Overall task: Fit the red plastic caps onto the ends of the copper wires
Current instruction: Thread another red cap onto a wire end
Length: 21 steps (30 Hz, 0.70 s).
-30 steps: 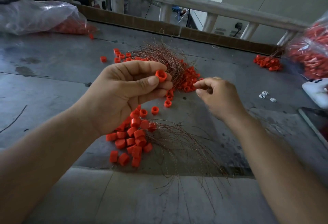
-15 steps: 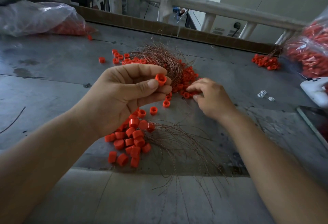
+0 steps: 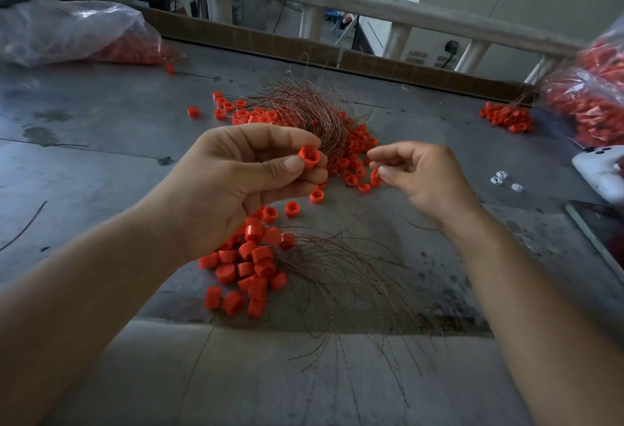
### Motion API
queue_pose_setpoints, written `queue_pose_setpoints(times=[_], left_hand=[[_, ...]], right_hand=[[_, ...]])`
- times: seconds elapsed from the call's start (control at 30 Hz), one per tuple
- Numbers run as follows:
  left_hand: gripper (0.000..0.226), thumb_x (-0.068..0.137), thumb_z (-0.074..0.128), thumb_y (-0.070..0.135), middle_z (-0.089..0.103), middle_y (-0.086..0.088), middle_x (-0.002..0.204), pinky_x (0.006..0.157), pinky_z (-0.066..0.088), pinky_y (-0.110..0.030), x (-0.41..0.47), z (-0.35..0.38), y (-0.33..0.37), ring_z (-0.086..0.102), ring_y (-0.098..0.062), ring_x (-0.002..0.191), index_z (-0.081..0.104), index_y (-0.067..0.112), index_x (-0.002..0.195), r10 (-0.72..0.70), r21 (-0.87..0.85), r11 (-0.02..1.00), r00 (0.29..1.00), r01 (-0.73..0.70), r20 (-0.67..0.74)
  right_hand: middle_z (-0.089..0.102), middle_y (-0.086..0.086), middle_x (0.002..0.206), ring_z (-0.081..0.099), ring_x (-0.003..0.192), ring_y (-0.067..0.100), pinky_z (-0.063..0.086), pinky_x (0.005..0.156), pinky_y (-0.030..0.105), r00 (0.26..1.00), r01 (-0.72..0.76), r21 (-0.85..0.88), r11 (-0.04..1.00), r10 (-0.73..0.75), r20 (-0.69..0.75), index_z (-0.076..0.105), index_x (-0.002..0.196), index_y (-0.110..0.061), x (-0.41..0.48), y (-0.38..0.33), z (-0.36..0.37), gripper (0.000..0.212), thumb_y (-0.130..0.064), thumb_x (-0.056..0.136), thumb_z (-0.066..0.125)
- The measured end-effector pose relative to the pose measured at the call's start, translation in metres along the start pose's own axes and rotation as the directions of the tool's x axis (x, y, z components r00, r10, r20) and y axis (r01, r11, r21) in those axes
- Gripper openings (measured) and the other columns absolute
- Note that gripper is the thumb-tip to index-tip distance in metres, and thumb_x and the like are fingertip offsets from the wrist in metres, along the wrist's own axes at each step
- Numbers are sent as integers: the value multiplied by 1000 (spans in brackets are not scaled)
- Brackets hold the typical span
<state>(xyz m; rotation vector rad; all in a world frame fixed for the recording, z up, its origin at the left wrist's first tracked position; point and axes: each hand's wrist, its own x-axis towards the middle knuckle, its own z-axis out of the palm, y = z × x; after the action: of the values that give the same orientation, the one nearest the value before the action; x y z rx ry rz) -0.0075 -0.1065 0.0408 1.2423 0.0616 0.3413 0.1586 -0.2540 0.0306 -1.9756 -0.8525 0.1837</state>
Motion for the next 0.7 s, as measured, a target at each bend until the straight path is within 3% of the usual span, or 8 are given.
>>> queue_pose_setpoints(times=[0.17, 0.27, 0.4, 0.5, 0.6, 0.7], left_hand=[[23, 62, 59, 4, 72, -7, 78, 63, 54, -19, 0, 2, -2, 70, -15, 73, 75, 10, 78, -11, 64, 998, 1000, 11, -4], [24, 62, 59, 4, 72, -6, 77, 63, 54, -19, 0, 1, -3, 70, -15, 73, 75, 12, 78, -20, 80, 997, 1000, 20, -2], [24, 62, 60, 4, 72, -7, 76, 62, 54, -19, 2, 1, -3, 70, -16, 73, 75, 13, 78, -23, 112, 993, 1000, 23, 2], [24, 60, 63, 10, 72, -6, 76, 64, 55, -20, 1, 0, -4, 70, -16, 74, 75, 16, 79, -20, 165, 986, 1000, 19, 9], [24, 59, 64, 13, 73, -5, 77, 66, 55, -21, 1, -1, -4, 70, -15, 76, 75, 18, 79, -25, 198, 980, 1000, 20, 19], [25, 60, 63, 13, 73, -6, 77, 66, 55, -20, 1, -1, -4, 70, -15, 76, 75, 19, 81, -21, 210, 978, 1000, 17, 18]], right_hand=[[65, -5, 69, 60, 63, -1, 51, 61, 13, 996, -24, 364, 931, -8, 87, 64, 82, -15, -8, -15, -1, 29, 13, 81, 54], [67, -5, 63, 62, 61, 4, 53, 58, 18, 991, -46, 478, 877, -20, 132, 64, 82, -13, -13, -22, 3, 25, 10, 82, 53], [66, -4, 65, 65, 61, 7, 51, 52, 18, 985, -35, 536, 844, -62, 161, 63, 83, -14, -17, -28, 8, 20, 4, 79, 54], [67, -3, 69, 65, 65, 9, 51, 58, 18, 976, -29, 580, 814, -101, 191, 63, 86, -13, -20, -31, 12, 19, -4, 70, 58], [68, -4, 75, 64, 73, 8, 50, 66, 17, 970, 6, 544, 839, -137, 201, 63, 88, -14, -21, -32, 14, 23, 0, 70, 60], [68, -2, 79, 63, 74, 5, 48, 67, 13, 972, -3, 548, 836, -127, 199, 64, 86, -11, -22, -32, 15, 23, -2, 65, 64]])
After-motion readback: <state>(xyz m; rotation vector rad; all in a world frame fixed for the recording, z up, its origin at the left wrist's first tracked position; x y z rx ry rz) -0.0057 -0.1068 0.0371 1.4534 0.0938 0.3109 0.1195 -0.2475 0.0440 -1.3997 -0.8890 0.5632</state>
